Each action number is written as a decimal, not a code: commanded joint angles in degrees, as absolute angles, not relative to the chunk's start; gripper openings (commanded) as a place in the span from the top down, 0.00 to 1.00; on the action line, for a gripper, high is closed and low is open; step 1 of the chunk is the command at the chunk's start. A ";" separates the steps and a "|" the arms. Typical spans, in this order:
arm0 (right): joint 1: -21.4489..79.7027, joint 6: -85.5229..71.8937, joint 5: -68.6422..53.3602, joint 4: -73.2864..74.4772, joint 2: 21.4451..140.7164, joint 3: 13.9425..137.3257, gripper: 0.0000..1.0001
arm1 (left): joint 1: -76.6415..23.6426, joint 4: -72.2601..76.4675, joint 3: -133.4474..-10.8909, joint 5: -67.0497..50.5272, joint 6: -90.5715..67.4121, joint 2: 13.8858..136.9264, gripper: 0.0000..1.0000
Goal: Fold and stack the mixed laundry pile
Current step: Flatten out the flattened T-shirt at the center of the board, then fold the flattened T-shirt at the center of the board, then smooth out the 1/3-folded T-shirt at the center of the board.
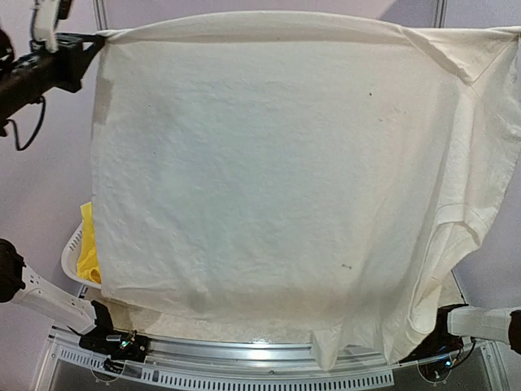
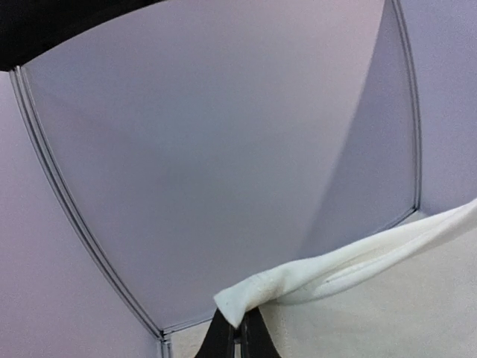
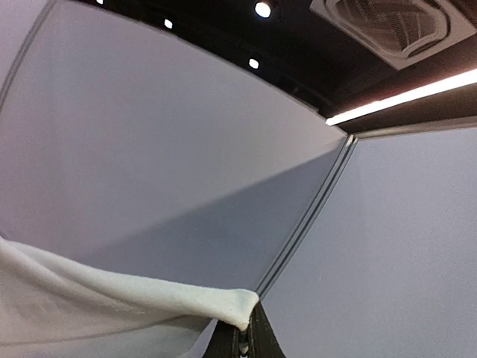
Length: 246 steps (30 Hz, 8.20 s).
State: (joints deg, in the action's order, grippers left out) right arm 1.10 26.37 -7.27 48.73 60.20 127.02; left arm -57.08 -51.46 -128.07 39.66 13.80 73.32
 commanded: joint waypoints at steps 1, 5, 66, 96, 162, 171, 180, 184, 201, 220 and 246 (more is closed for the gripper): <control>0.71 30.83 -0.40 45.85 68.35 115.29 1.00 | -47.71 -50.25 -124.14 42.18 16.47 83.59 1.00; 0.66 35.60 7.08 34.92 70.59 93.53 1.00 | -36.51 -51.77 -118.85 28.80 7.59 93.73 1.00; -1.67 12.42 1.46 59.46 119.97 110.33 1.00 | -24.69 -50.70 -143.04 6.25 -1.61 140.64 1.00; -10.56 1.77 -29.52 76.93 110.58 106.39 1.00 | -23.01 -53.89 -142.69 -2.31 2.29 141.58 1.00; -8.91 21.54 -34.99 84.78 114.95 83.79 0.94 | -24.52 -68.34 -127.23 12.22 11.35 140.44 1.00; -9.81 29.87 -33.02 95.08 117.00 94.31 0.71 | -24.74 -68.47 -132.25 16.24 8.30 140.07 0.66; -10.89 21.82 -22.72 79.09 115.60 96.85 0.67 | -27.72 -66.32 -125.76 14.68 4.45 130.62 0.51; -10.86 21.22 -21.94 75.30 115.34 92.02 0.66 | -30.33 -66.21 -118.57 8.36 2.25 127.41 0.50; -10.89 26.18 -14.70 63.92 112.54 73.88 0.72 | -38.18 -64.73 -102.03 2.45 0.35 127.45 0.60; -21.70 24.35 -6.19 63.83 113.03 76.05 1.00 | -43.68 -61.47 -96.42 -1.00 -4.59 123.23 0.63; -16.64 18.24 -17.09 64.27 126.82 110.74 0.83 | -34.57 -57.46 -127.30 -0.87 -11.28 136.32 0.59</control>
State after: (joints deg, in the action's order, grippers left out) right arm -18.06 21.06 -14.85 64.34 120.38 105.34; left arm -38.52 -58.04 -116.75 -0.86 -8.67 130.19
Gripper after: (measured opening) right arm 0.190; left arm 0.411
